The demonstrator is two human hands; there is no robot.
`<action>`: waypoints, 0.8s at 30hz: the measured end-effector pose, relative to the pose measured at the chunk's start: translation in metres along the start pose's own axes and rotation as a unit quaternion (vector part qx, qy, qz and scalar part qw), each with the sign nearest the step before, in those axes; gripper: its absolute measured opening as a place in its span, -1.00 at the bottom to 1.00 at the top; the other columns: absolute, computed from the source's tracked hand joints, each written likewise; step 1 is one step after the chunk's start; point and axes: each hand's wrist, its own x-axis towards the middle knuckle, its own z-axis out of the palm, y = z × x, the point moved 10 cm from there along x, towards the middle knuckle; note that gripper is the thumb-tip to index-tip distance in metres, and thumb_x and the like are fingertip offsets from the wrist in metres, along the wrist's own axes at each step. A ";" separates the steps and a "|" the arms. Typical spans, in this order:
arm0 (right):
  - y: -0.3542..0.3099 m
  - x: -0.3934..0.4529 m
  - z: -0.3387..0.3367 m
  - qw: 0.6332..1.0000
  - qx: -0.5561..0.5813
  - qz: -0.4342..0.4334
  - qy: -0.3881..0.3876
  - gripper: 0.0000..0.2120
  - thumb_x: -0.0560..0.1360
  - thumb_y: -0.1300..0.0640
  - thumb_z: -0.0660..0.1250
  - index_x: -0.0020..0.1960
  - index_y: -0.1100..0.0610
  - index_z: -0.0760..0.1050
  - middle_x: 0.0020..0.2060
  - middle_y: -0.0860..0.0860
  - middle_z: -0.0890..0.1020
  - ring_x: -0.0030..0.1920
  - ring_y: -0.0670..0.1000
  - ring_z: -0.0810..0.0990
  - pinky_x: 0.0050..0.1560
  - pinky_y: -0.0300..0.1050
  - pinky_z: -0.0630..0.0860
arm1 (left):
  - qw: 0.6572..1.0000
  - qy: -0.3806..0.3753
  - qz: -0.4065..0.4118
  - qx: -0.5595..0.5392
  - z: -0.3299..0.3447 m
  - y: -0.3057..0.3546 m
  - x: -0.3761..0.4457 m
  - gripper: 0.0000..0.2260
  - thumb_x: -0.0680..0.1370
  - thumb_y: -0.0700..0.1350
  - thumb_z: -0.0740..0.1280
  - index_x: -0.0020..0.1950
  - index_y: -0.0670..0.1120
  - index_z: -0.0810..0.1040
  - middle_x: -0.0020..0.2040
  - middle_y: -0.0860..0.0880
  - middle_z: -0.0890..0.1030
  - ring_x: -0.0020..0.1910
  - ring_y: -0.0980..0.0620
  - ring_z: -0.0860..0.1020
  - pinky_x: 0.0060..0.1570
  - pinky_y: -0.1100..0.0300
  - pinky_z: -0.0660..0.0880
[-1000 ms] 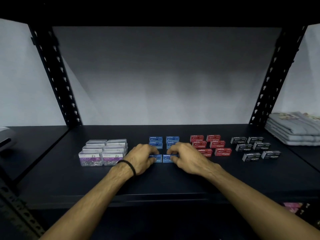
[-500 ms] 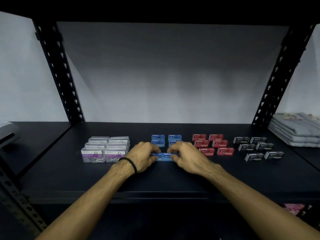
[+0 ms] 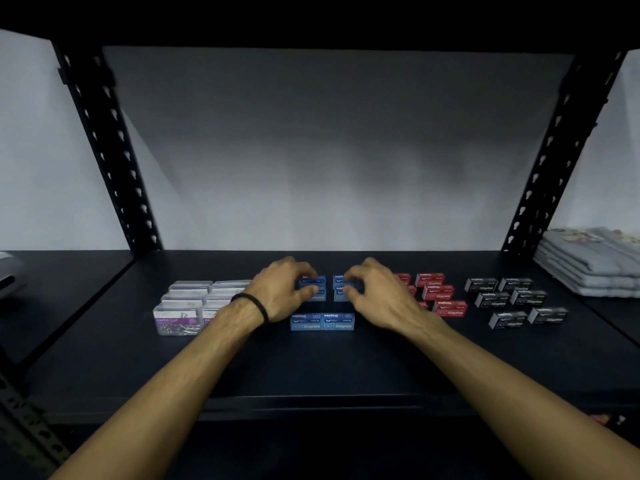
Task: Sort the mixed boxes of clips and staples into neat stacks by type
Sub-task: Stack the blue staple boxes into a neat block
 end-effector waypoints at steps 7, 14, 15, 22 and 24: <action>0.006 0.011 0.013 0.999 -0.026 0.010 -0.042 -0.76 0.61 0.05 0.26 0.20 0.10 0.56 0.07 0.04 0.51 0.05 0.08 0.58 -0.01 -0.09 0.50 | 0.999 -0.041 -0.013 0.015 0.020 -0.005 0.017 -0.72 0.55 0.09 0.32 0.22 0.07 0.54 0.20 0.00 0.58 0.16 -0.01 0.55 0.14 0.05 0.50; 0.010 0.017 0.021 0.998 -0.009 0.011 -0.053 -0.79 0.61 0.09 0.27 0.17 0.13 0.59 0.09 0.07 0.57 0.07 0.07 0.58 0.03 -0.08 0.50 | 0.998 -0.050 -0.003 0.022 0.027 -0.009 0.022 -0.78 0.57 -0.01 0.32 0.20 0.01 0.57 0.15 -0.02 0.59 0.12 -0.01 0.56 0.10 0.11 0.50; 0.010 0.018 0.022 0.998 -0.007 0.011 -0.056 -0.79 0.61 0.10 0.26 0.17 0.13 0.59 0.10 0.07 0.59 0.07 0.07 0.59 0.01 -0.11 0.48 | 0.998 -0.051 0.000 0.023 0.028 -0.009 0.023 -0.79 0.58 -0.02 0.31 0.20 0.00 0.57 0.15 -0.02 0.59 0.11 -0.01 0.56 0.08 0.13 0.50; 0.010 0.017 0.029 0.996 0.022 0.014 -0.081 -0.77 0.64 0.14 0.23 0.23 0.14 0.57 0.18 0.07 0.62 0.13 0.07 0.60 0.15 -0.04 0.53 | 0.999 -0.054 0.000 0.008 0.035 -0.013 0.025 -0.83 0.59 -0.07 0.29 0.17 0.01 0.57 0.11 0.00 0.60 0.06 0.01 0.56 0.06 0.14 0.50; 0.010 0.017 0.031 0.996 0.027 0.013 -0.087 -0.77 0.64 0.14 0.23 0.23 0.14 0.57 0.18 0.07 0.62 0.13 0.06 0.61 0.16 -0.03 0.54 | 0.999 -0.053 -0.002 0.003 0.035 -0.014 0.026 -0.84 0.59 -0.09 0.30 0.15 0.01 0.57 0.09 0.01 0.61 0.05 0.01 0.57 0.07 0.13 0.51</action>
